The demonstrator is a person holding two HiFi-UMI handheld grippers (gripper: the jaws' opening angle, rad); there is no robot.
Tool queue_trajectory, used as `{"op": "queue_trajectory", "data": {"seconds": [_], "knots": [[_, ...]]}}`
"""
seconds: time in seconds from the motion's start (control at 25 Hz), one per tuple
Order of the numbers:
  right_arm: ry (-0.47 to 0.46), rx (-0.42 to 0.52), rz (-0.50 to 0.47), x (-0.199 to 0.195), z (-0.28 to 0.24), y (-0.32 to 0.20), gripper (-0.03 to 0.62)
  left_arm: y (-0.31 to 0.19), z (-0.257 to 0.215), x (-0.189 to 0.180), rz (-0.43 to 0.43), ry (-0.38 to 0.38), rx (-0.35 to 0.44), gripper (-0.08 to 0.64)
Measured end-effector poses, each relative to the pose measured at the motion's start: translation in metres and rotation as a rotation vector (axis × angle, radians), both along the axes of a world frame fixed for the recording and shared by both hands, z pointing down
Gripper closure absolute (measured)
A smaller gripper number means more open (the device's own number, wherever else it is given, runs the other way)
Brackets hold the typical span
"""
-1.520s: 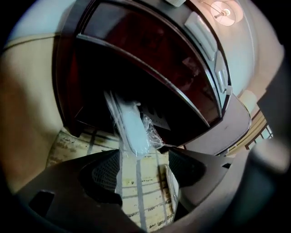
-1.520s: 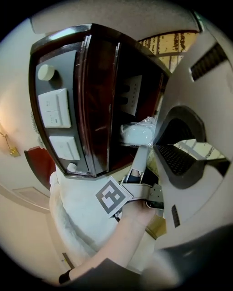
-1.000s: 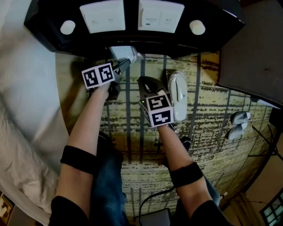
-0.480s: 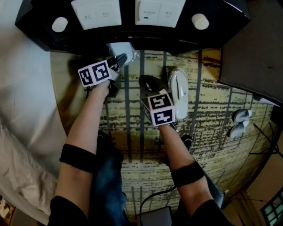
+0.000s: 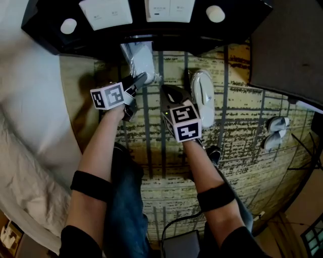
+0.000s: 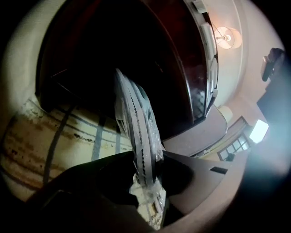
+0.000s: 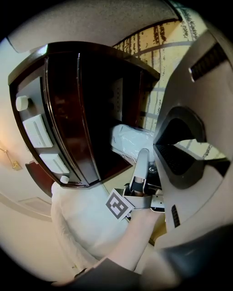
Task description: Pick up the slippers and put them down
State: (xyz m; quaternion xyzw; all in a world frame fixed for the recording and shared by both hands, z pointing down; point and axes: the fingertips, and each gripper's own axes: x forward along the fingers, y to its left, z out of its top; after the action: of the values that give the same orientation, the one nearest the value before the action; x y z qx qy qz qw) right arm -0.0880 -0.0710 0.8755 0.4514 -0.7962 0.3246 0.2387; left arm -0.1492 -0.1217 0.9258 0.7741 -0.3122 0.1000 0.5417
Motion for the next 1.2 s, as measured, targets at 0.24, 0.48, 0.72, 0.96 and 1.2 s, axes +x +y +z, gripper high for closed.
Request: {"op": "queue_trajectory", "data": {"seconds": [0.24, 0.48, 0.72, 0.96, 1.2], "knots": [[0.008, -0.021, -0.024, 0.008, -0.034, 0.034, 0.591, 0.068, -0.028, 0.005, 0.034, 0.019, -0.052, 0.456], [0.026, -0.043, -0.023, 0.027, -0.05, 0.062, 0.591, 0.14, -0.039, 0.018, 0.1, 0.022, -0.097, 0.456], [0.045, -0.061, -0.009, 0.046, -0.038, 0.081, 0.591, 0.186, -0.023, 0.03, 0.12, 0.039, -0.155, 0.456], [0.066, -0.076, 0.008, 0.063, 0.005, 0.098, 0.591, 0.2, 0.025, 0.038, 0.147, 0.024, -0.197, 0.454], [0.044, -0.107, 0.02, 0.062, 0.029, 0.104, 0.591, 0.198, 0.062, 0.045, 0.163, 0.033, -0.225, 0.454]]}}
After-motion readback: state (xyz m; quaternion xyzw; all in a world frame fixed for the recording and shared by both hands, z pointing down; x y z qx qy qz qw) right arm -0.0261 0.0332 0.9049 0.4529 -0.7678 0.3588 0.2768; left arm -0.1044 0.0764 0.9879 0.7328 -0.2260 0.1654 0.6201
